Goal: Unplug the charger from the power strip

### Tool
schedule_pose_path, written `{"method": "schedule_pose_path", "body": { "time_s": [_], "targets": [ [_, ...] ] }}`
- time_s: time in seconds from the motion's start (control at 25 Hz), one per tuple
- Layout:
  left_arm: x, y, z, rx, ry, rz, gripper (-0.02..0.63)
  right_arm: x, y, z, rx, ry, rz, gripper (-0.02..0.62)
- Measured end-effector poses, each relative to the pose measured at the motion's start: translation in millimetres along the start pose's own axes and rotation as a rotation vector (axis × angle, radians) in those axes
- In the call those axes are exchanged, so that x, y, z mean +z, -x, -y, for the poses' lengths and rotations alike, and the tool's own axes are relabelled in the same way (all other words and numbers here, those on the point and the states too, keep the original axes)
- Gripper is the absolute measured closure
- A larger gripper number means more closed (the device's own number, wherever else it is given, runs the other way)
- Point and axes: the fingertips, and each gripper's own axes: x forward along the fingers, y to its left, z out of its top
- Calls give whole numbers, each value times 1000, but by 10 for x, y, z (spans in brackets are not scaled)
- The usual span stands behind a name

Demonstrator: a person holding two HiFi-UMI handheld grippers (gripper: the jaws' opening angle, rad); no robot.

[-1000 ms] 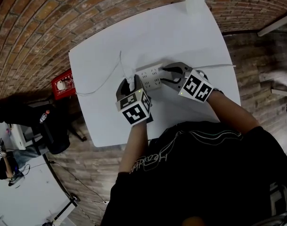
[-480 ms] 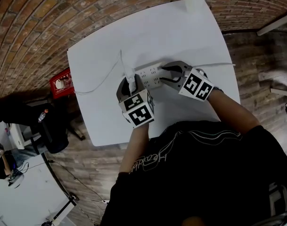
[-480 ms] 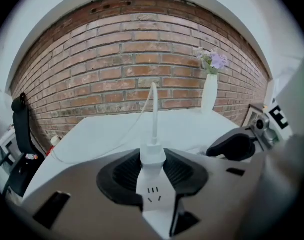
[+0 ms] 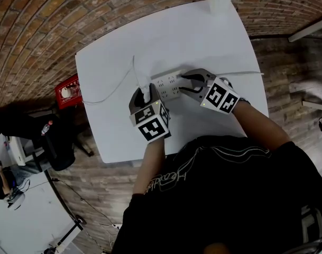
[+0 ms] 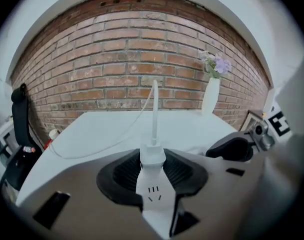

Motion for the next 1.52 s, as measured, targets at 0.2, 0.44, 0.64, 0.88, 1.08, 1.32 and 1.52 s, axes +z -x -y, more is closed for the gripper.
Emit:
{"method": "schedule_pose_path", "body": {
  "time_s": [0.2,0.44,0.64,0.88,1.08,1.32,1.52],
  "targets": [
    [2,20,14,7,-21,5,469,-3,-8,-4,8,0,2,469],
    [-55,-10,-45,-77,167,-28,466,-20,-4,-18,6,12,-1,469],
    [-6,33,11,15,-36,2,469,-12,-16,-14,7,5,0,469],
    [-10,26,0,-35,20,-9,469,-12,-11,-14,5,9,2,469],
    [-11,-6,-65,-88,169,-23,468,-15,-7,-14,10,15,-2,469],
    [15,56,59,44,-129,9,468,-7,-11,-7,5,14,3,469],
    [15,29,-45,-58,77,-11,469,-11,-14,-8,1,16,2,469]
  ]
}}
